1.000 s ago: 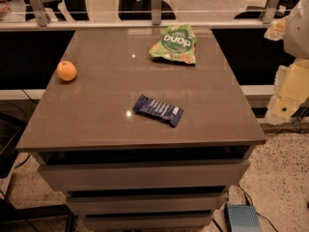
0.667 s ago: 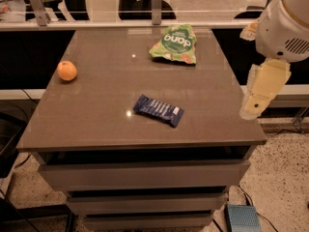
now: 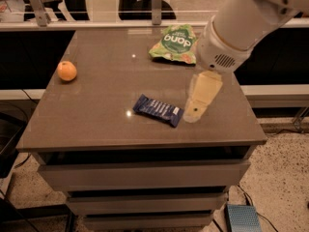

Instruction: Pick rxbar blueberry

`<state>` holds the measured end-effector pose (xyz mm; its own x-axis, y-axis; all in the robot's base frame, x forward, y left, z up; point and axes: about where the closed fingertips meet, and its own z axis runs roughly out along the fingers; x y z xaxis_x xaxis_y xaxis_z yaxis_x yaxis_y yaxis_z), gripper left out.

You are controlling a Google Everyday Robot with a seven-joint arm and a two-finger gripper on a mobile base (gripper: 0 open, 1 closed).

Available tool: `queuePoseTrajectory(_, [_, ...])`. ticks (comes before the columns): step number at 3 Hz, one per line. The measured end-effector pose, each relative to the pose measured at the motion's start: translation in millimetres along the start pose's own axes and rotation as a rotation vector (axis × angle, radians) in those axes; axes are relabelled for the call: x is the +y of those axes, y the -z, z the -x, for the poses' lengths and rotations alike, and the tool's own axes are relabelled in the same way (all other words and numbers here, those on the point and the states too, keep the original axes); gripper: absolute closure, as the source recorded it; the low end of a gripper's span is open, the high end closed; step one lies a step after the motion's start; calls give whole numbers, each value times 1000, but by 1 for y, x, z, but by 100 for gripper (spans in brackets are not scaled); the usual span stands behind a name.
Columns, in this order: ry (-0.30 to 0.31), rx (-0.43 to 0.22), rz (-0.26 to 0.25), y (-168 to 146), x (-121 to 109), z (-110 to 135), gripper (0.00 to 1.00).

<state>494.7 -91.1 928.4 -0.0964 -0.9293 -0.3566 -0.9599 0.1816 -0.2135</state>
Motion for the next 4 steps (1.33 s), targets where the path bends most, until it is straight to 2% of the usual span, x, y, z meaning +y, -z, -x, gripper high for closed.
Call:
queuePoseTrajectory(1, [-7, -47, 52, -36, 12, 25, 0])
queuePoseTrajectory(3, [-8, -93, 129, -90, 30, 58, 0])
queuePoseTrajectory(4, [-5, -94, 127, -108, 23, 64, 0])
